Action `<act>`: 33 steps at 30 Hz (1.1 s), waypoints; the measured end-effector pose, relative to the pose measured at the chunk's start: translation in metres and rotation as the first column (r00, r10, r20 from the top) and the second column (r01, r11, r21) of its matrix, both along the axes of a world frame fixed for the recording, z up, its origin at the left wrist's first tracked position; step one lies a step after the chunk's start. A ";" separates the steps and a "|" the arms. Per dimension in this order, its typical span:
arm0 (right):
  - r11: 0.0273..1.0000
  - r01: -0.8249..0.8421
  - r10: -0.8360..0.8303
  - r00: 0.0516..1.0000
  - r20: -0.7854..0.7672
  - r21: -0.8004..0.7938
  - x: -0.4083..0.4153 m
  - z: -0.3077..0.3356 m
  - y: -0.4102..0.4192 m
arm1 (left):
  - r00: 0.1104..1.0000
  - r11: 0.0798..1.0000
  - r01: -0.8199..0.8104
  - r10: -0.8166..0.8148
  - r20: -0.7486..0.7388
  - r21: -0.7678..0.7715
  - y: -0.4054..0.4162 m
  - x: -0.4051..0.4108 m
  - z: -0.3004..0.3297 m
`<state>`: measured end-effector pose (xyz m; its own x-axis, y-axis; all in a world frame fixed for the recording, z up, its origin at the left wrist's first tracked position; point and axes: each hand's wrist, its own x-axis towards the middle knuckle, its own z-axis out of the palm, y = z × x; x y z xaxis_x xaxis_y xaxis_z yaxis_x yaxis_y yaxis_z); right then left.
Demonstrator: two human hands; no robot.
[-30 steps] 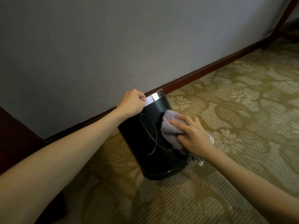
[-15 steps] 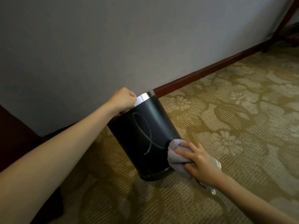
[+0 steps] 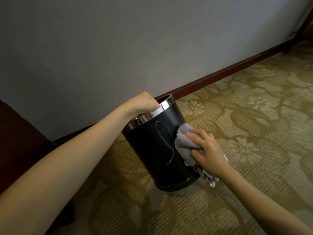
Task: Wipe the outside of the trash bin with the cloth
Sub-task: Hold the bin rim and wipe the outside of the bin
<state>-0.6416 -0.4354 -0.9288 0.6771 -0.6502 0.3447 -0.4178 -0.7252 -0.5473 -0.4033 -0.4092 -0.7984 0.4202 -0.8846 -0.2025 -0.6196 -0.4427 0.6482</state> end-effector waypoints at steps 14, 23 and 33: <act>0.966 -0.146 0.126 0.986 -0.107 -0.211 0.037 0.063 -0.019 | 0.992 0.993 0.099 -0.104 0.075 0.063 -0.008 -0.020 0.008; 0.932 -0.319 0.215 0.868 -0.448 -0.170 -0.020 0.007 0.017 | 0.999 0.991 -0.031 0.027 0.035 0.129 -0.004 0.025 0.007; 0.927 -0.206 0.134 0.963 -0.234 -0.313 0.059 0.069 -0.008 | 1.000 0.998 -0.029 0.029 -0.008 0.056 -0.024 0.005 -0.007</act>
